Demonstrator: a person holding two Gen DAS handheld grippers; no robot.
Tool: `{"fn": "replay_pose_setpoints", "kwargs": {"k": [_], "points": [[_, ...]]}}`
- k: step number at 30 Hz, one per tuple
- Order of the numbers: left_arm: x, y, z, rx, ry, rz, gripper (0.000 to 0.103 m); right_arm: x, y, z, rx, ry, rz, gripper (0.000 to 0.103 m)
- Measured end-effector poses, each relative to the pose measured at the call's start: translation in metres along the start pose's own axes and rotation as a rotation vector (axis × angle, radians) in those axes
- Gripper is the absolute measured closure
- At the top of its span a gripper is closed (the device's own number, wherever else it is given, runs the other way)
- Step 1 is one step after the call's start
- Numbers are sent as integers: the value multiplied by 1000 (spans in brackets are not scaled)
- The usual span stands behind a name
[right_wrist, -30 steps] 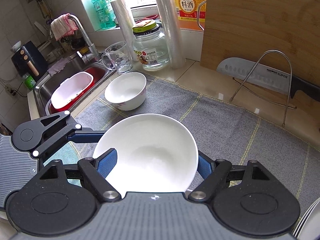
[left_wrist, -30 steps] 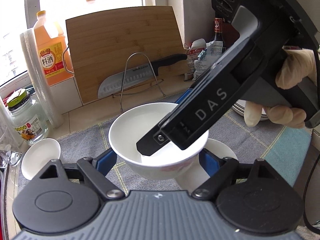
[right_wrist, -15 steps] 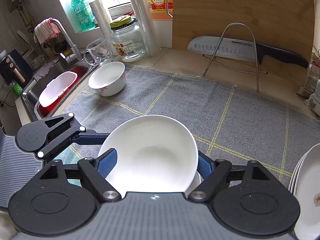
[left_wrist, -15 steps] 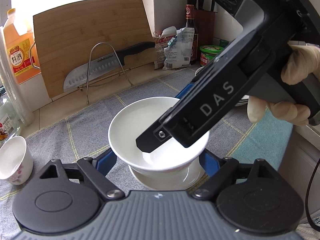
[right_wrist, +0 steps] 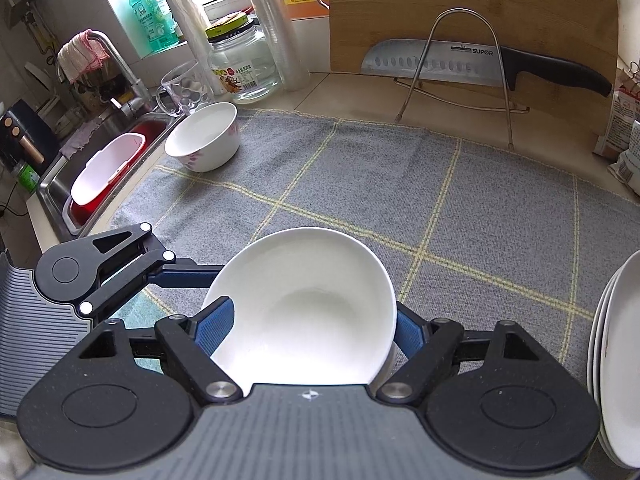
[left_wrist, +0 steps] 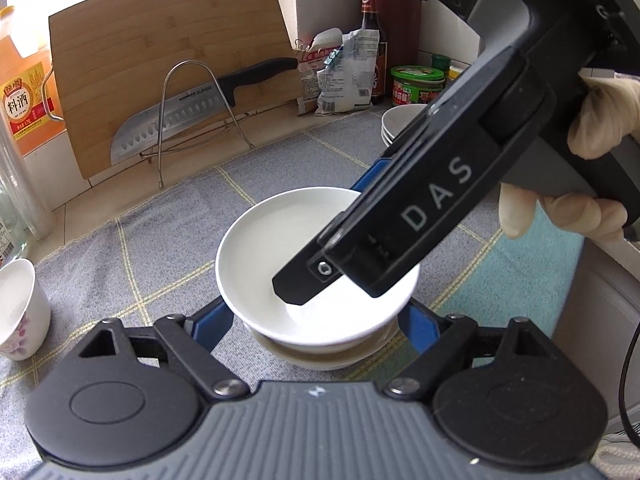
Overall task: Organize plates and bowls
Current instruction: 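Lower the bowl into the other bowl and open the right gripper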
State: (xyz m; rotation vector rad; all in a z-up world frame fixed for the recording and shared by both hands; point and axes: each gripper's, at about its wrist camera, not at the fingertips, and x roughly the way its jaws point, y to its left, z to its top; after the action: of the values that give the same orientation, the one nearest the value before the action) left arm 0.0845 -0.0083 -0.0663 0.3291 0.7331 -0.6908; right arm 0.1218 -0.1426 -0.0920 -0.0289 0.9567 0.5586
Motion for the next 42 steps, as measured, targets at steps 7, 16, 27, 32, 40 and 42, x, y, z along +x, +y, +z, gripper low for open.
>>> {"fn": "replay_pose_setpoints", "kwargs": {"k": [7, 16, 27, 32, 40, 42], "points": [[2, 0, -1, 3, 10, -7, 14, 4, -1, -1, 0, 9, -1, 16], [6, 0, -1, -7, 25, -24, 15, 5, -1, -1, 7, 13, -1, 15], [4, 1, -5, 3, 17, -40, 12, 3, -1, -1, 0, -1, -5, 4], [-5, 4, -7, 8, 1, -52, 9, -6, 2, 3, -10, -44, -6, 3], [-20, 17, -19, -21, -4, -19, 9, -4, 15, 12, -50, -85, 26, 2], [-24, 24, -23, -42, -9, 3, 9, 1, 16, 14, -53, -73, 13, 2]]}}
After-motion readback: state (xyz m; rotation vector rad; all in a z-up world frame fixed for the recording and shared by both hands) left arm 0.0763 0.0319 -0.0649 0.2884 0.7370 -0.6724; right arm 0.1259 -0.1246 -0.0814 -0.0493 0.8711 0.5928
